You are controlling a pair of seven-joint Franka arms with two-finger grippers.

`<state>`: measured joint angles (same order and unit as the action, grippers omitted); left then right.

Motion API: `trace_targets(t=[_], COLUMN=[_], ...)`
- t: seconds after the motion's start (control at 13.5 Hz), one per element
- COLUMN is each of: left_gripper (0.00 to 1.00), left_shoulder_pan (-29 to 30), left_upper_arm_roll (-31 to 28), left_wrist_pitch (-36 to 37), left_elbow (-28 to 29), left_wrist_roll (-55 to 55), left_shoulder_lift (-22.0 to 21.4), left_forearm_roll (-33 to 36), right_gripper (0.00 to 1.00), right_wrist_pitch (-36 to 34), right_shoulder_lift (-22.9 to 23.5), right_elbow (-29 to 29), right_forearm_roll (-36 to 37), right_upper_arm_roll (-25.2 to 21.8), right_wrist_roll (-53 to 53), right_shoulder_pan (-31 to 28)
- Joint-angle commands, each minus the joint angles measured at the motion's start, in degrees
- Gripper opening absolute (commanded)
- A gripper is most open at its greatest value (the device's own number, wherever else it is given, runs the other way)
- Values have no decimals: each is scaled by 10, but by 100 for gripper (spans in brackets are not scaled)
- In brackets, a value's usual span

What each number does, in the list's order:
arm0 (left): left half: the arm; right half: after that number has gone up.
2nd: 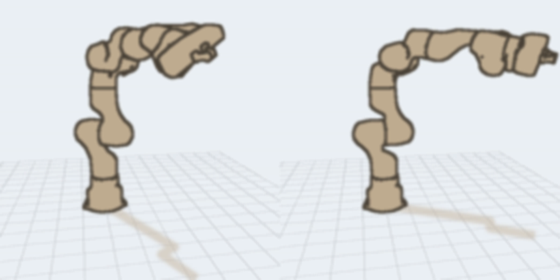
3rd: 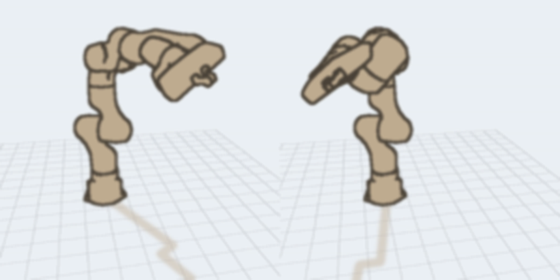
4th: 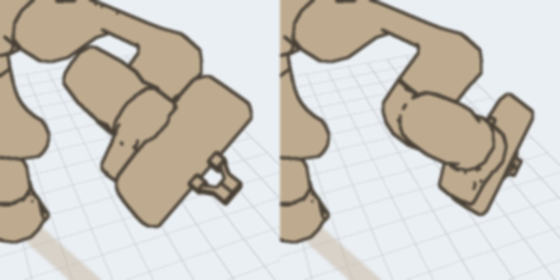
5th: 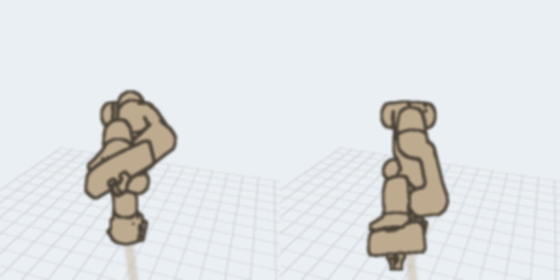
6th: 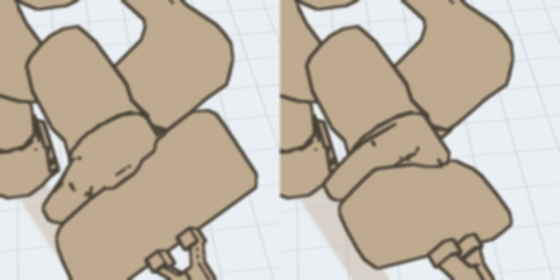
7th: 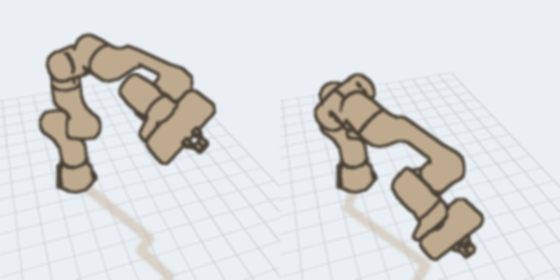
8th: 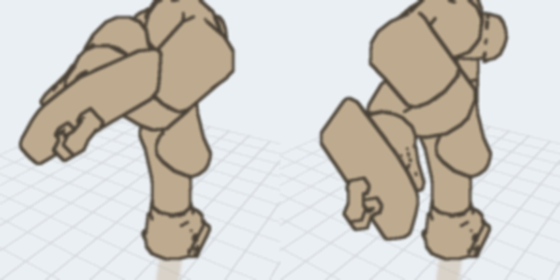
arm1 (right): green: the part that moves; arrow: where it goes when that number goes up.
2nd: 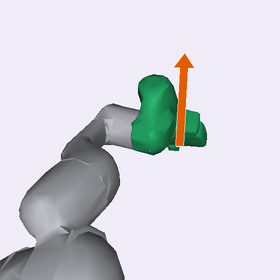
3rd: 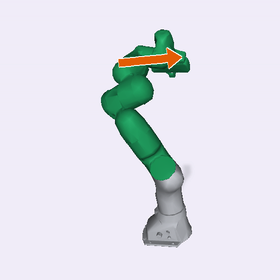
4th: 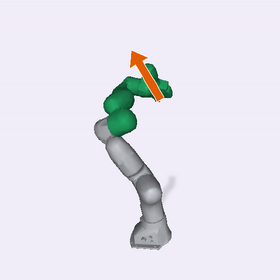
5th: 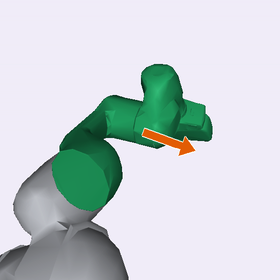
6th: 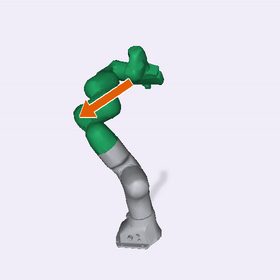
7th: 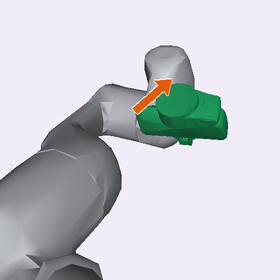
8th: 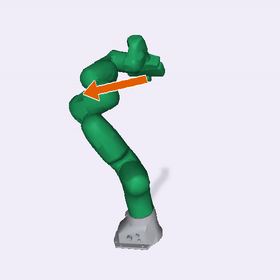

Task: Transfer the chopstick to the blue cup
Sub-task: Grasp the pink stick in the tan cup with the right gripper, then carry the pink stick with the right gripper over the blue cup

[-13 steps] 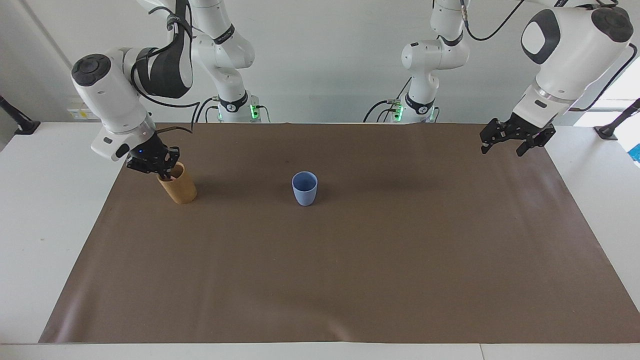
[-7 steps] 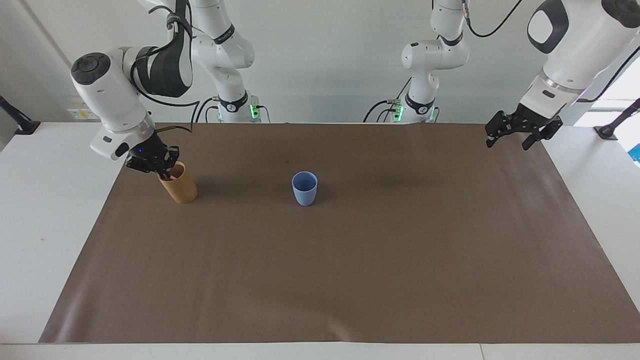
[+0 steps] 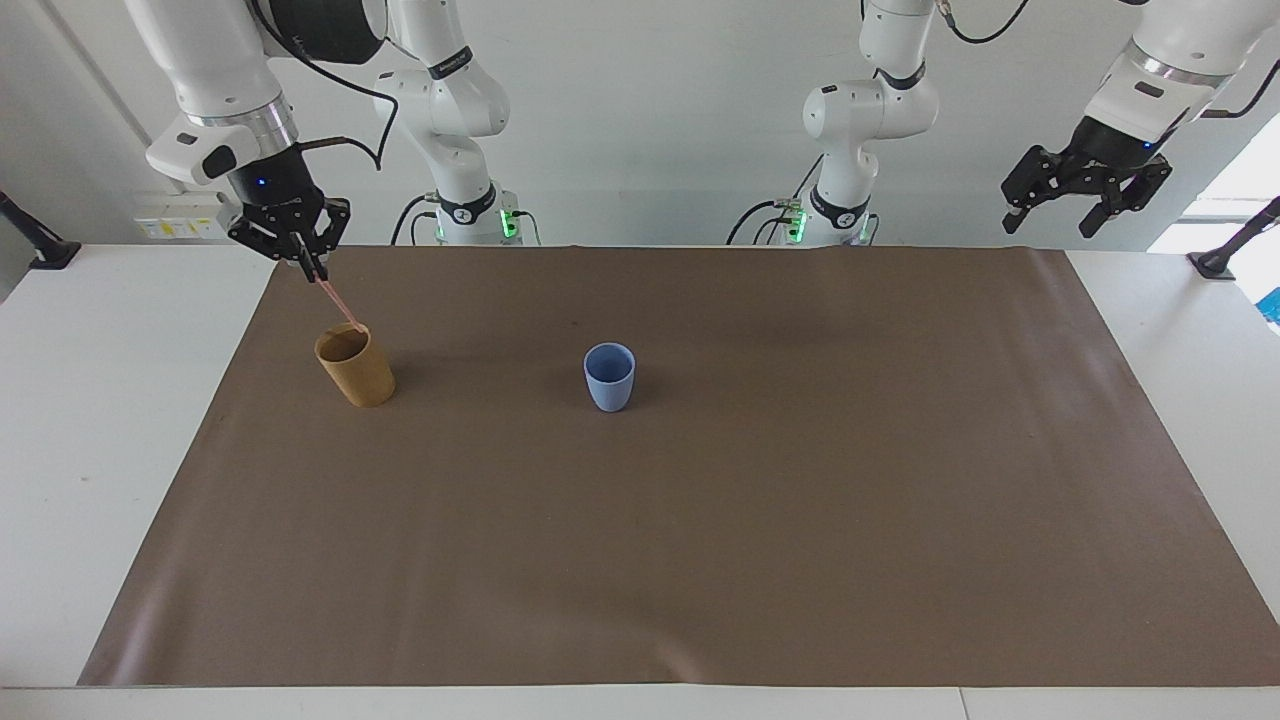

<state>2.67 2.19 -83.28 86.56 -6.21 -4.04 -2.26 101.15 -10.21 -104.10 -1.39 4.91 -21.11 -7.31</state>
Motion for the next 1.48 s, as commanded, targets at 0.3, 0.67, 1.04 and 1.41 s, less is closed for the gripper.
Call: trace_targets(t=[0.3, 0.67, 1.04, 1.41], left_gripper=[100, 100, 100, 100], left_shoulder_pan=[0, -1, 2, 3], left_upper_arm_roll=[4, 5, 5, 5], left_wrist_pitch=[13, 24, 24, 24], left_elbow=[28, 25, 22, 22], left_wrist_roll=[0, 0, -1, -2], left_shoulder_lift=[-22, -23, -21, -21], left_forearm_roll=[2, 3, 3, 3], right_gripper=[0, 0, 0, 0], right_wrist_pitch=[19, 115, 178, 224], right_shoulder_lift=[-17, -10, 19, 34], right_elbow=[8, 1, -8, -48], right_forearm_roll=[-50, -54, -58, -84], right_upper_arm_roll=[41, 55, 57, 57], right_wrist_roll=[134, 202, 216, 180], right_shoulder_pan=[63, 140, 197, 231])
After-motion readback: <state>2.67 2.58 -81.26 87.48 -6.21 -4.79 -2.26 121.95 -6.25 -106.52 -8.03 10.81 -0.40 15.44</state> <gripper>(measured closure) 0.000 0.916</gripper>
